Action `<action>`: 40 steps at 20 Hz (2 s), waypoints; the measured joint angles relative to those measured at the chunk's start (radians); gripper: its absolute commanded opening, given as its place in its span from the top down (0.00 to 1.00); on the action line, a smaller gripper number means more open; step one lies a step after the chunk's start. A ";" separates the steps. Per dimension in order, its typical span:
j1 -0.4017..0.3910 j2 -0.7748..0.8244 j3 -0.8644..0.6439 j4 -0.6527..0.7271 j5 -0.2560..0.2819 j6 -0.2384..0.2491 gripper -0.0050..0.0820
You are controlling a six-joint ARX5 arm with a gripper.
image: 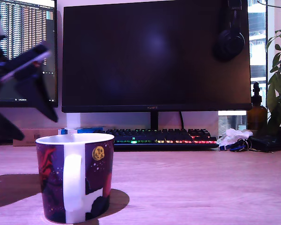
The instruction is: Pick up the coffee capsules on the table and drop them inside the coffee cup
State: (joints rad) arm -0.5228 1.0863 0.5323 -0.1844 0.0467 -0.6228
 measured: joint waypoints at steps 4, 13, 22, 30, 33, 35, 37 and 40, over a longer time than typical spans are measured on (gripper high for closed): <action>0.000 0.082 0.045 -0.015 -0.001 0.002 0.31; 0.000 0.195 0.289 -0.339 -0.042 0.050 0.31; 0.000 0.359 0.486 -0.583 -0.011 0.050 0.31; 0.000 0.385 0.498 -0.618 -0.003 0.050 0.31; 0.000 0.385 0.498 -0.624 -0.003 0.050 0.31; 0.000 0.385 0.498 -0.623 -0.006 0.049 0.31; 0.000 0.385 0.498 -0.609 -0.012 0.045 0.31; 0.000 0.389 0.500 -0.579 -0.012 0.045 0.31</action>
State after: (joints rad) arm -0.5228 1.4754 1.0321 -0.7639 0.0345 -0.5781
